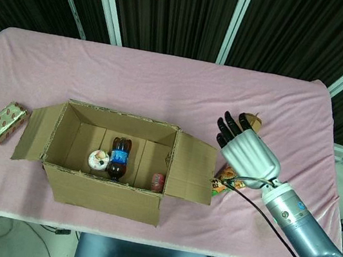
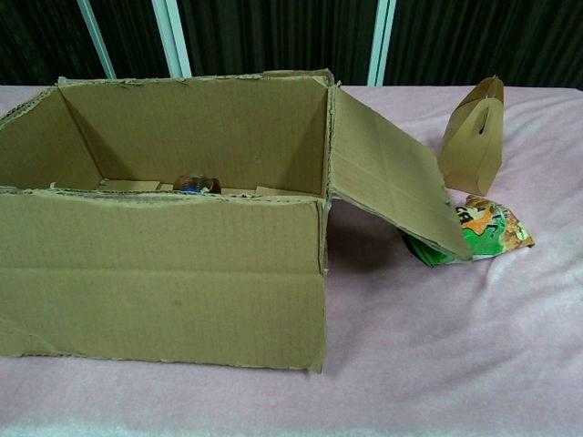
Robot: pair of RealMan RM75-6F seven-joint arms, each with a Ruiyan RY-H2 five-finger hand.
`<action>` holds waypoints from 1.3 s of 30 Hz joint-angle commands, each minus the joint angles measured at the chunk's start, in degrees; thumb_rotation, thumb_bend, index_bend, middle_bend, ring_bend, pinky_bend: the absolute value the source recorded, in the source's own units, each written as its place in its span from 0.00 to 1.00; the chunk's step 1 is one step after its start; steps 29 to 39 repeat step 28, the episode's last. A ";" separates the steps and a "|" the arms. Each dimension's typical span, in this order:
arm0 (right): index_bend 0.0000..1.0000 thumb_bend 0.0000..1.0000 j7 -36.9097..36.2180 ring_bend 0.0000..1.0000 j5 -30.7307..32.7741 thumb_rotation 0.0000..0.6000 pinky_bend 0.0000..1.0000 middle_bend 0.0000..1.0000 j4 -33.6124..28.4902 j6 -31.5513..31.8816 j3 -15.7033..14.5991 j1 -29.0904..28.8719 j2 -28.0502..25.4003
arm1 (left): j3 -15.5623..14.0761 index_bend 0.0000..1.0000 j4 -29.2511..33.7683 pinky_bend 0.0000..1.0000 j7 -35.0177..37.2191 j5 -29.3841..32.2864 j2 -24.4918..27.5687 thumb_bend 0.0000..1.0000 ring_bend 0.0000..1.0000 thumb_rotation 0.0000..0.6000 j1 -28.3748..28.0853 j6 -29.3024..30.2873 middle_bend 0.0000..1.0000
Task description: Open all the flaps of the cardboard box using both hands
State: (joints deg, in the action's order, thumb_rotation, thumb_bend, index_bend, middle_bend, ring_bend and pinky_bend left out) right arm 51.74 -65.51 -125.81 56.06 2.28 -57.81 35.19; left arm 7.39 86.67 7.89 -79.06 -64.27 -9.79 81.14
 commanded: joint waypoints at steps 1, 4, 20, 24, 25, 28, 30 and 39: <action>0.19 0.38 -1.96 0.10 -0.69 1.00 0.22 0.13 0.92 2.02 -0.27 2.52 0.43 | -0.06 0.00 0.02 0.00 -0.28 0.04 -0.02 0.21 0.00 1.00 0.00 -0.10 0.00; 0.13 0.38 -4.22 0.10 -1.38 1.00 0.22 0.12 1.93 6.07 -0.60 6.16 2.59 | -0.15 0.00 0.05 0.00 -0.80 -0.02 -0.07 0.21 0.00 1.00 -0.02 -0.14 0.00; 0.00 0.29 -31.68 0.00 -10.48 0.90 0.22 0.00 19.20 34.01 -6.53 33.42 25.24 | -1.28 0.00 0.55 0.00 -7.62 -1.34 -0.69 0.15 0.00 1.00 0.60 1.61 0.00; 0.00 0.29 -38.16 0.00 -15.00 0.86 0.22 0.00 27.66 38.03 -8.32 38.06 29.58 | -1.55 0.00 0.75 0.00 -9.75 -1.50 -0.75 0.14 0.00 1.00 0.68 1.79 0.00; 0.00 0.29 -39.52 0.00 -16.02 0.87 0.22 0.00 29.64 38.90 -8.44 38.85 30.59 | -1.51 0.00 0.78 0.00 -10.16 -1.46 -0.84 0.14 0.00 1.00 0.70 1.93 0.00; 0.00 0.29 -43.45 0.00 -18.66 0.88 0.22 0.00 35.28 40.85 -7.93 40.35 33.25 | -1.51 0.00 0.98 0.00 -11.42 -0.91 -1.06 0.13 0.00 1.00 0.70 1.66 0.00; 0.00 0.29 -43.45 0.00 -18.66 0.88 0.22 0.00 35.28 40.85 -7.93 40.35 33.25 | -1.51 0.00 0.98 0.00 -11.42 -0.91 -1.06 0.13 0.00 1.00 0.70 1.66 0.00; 0.00 0.29 -43.45 0.00 -18.66 0.88 0.22 0.00 35.28 40.85 -7.93 40.35 33.25 | -1.51 0.00 0.98 0.00 -11.42 -0.91 -1.06 0.13 0.00 1.00 0.70 1.66 0.00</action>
